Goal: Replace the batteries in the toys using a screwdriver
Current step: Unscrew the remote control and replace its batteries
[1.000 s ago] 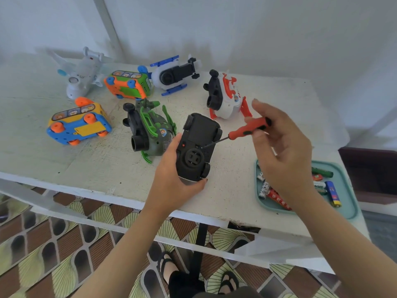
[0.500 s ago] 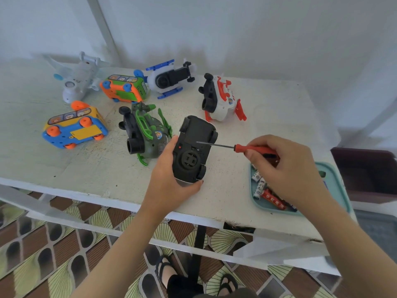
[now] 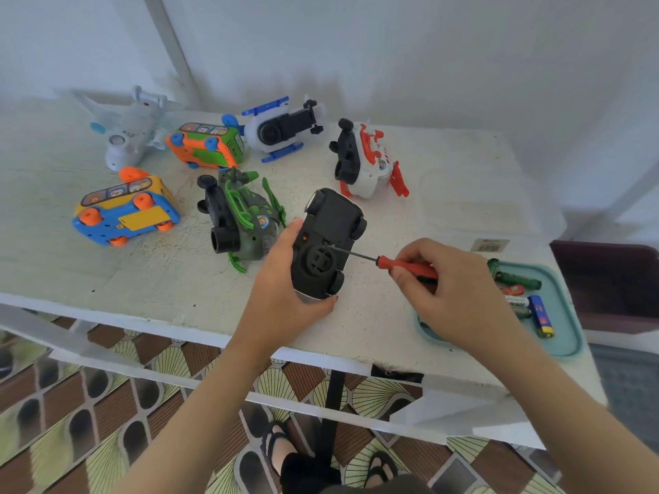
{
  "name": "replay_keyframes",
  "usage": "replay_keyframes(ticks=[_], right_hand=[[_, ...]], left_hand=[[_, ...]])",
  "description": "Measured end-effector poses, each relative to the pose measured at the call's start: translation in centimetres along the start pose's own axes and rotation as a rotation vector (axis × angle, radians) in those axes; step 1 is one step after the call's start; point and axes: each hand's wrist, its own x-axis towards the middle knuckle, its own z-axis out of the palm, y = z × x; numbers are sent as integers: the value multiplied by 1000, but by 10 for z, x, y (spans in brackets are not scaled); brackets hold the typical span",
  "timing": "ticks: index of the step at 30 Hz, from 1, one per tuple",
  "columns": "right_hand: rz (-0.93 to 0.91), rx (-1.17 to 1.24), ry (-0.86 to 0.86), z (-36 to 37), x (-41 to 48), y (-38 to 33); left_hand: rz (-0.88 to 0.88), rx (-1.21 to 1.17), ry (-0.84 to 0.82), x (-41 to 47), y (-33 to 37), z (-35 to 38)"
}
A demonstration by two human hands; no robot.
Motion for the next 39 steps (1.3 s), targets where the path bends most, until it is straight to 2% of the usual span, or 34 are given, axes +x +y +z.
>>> replay_keyframes(ticks=[6,8,14,31,39], right_hand=[[44,-36,-232,7,-1,-3],[66,-22,-259,13,-2,-3],[95,-11,-197,27,-10,-8],[137,107,-175,29,-21,-15],[201,206,-154,28,-25,-14]], left_hand=[[103,78,-15,2,4,-2],[106,93,-24,3,6,-2],[91,142,-32,8,9,-2],[68,174,-52,8,12,-2],[93,341,-213,11,25,-25]])
